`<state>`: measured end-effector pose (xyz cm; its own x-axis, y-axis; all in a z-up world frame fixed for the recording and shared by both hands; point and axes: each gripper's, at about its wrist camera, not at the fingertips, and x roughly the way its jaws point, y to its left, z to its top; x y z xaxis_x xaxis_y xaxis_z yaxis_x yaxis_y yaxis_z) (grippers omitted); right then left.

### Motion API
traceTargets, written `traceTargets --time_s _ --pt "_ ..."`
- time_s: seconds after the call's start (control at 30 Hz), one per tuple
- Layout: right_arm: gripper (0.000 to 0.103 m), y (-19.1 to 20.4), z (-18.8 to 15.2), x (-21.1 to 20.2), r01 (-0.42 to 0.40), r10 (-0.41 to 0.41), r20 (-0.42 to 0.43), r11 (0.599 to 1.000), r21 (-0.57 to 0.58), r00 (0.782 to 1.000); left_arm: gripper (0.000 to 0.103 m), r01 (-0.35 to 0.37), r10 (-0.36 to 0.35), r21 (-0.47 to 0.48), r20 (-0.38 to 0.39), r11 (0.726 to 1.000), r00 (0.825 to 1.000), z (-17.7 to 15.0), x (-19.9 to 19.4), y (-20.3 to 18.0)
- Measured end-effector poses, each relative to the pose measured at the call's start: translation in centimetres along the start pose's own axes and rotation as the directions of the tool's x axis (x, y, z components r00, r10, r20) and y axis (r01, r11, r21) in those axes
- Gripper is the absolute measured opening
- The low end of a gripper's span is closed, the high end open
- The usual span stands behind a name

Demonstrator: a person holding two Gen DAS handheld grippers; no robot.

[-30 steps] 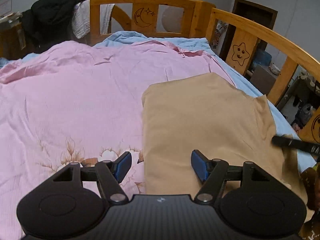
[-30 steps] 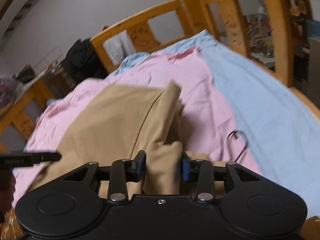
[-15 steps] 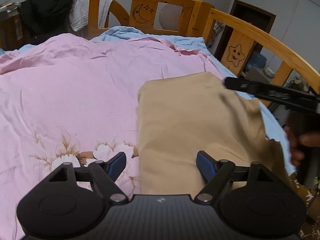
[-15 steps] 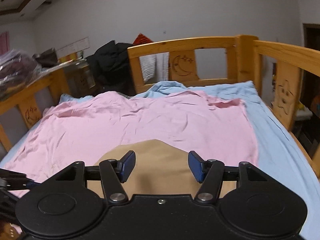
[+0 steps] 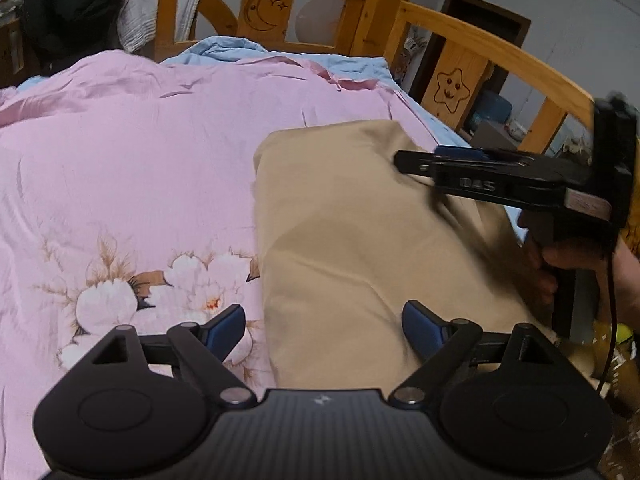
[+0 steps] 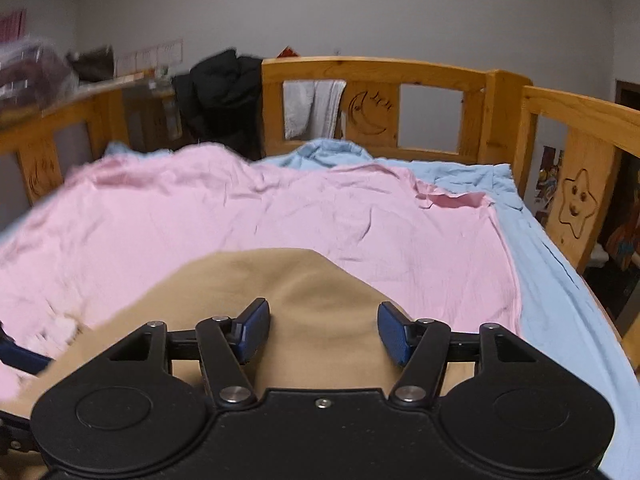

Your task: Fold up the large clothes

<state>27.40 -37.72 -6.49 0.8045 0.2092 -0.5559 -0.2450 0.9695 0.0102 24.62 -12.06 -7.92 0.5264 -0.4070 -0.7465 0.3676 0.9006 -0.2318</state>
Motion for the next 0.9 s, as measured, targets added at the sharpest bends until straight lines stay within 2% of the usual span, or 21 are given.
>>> traceTargets --time_s 0.17,0.27,0.43,0.53,0.7,0.8,0.9 --pt "0.064 -0.2 -0.7 2.5 0.016 -0.016 -0.039 1.000 0.014 0.999 0.090 0.010 -0.011 -0.039 -0.022 0.999 1.000 -0.2 1.5 0.3" --pt "0.064 0.2 -1.4 3.4 0.039 -0.040 -0.049 0.999 -0.024 0.998 0.090 -0.006 0.006 -0.029 -0.018 1.000 1.000 -0.5 2.0 0.0" --pt "0.067 -0.7 -1.8 4.5 0.042 -0.040 -0.064 0.998 0.041 0.997 0.090 -0.016 0.016 -0.022 -0.017 1.000 1.000 -0.6 2.0 -0.2" --pt "0.066 -0.7 -1.5 2.0 0.062 -0.061 -0.027 0.996 0.058 0.998 0.088 0.018 -0.017 0.004 -0.035 1.000 0.999 -0.3 0.4 0.1" --pt "0.065 0.4 -2.6 -5.4 0.016 -0.017 0.014 0.998 0.065 1.000 0.088 0.095 -0.100 0.082 0.059 0.992 0.993 -1.9 -3.2 0.6" --pt "0.065 1.3 -4.9 -8.5 -0.016 0.016 -0.017 0.999 0.046 1.000 0.088 0.126 -0.127 0.019 0.051 0.992 0.991 -2.5 -3.0 1.5" --pt "0.065 2.1 -7.6 -9.6 0.028 -0.027 -0.077 1.000 0.009 0.997 0.088 0.073 -0.075 0.042 0.031 0.996 0.997 -2.8 -2.1 0.7"
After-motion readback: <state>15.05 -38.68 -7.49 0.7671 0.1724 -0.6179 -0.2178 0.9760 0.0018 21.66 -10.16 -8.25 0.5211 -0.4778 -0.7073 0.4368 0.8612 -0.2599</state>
